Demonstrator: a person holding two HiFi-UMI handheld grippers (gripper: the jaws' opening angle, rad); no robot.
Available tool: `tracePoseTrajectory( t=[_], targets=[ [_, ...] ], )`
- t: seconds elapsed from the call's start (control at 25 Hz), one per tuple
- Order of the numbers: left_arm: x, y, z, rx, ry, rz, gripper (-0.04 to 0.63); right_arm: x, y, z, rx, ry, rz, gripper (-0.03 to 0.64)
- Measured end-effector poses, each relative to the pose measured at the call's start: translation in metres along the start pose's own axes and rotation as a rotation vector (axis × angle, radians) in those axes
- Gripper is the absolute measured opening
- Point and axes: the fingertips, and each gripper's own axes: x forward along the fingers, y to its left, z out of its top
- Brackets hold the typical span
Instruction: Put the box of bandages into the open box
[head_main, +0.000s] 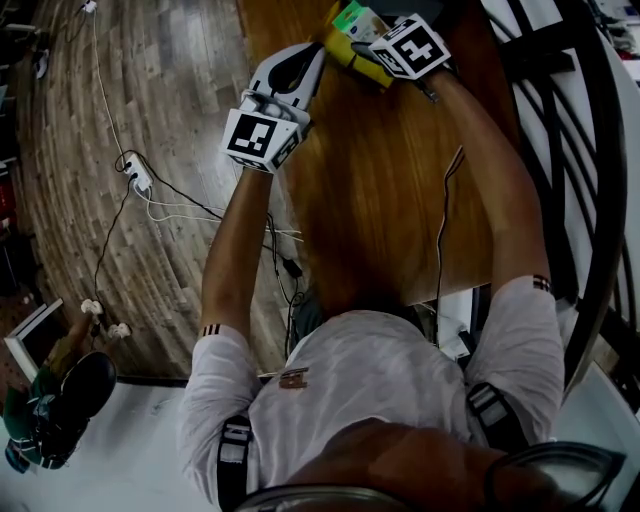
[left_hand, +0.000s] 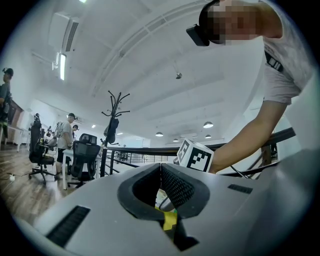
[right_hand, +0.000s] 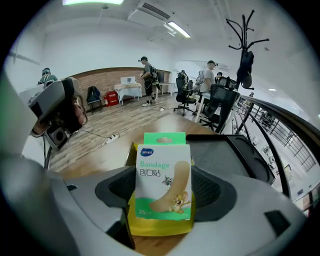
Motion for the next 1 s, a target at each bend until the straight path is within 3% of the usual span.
tracePoseTrajectory(
  t=[0.6,1.0],
  targets=[
    [0.006,0.009,-0.02,-0.009,0.002,-0.002,0.02,0.053,-0.004,-0.031,-0.049,0.238,0.062,0.314],
    [0.001,0.015,-0.021,-0.009,0.001,0.0,0.02,0.071,0.002,-0.042,-0.089,0.33,0.092,0.314]
  ],
)
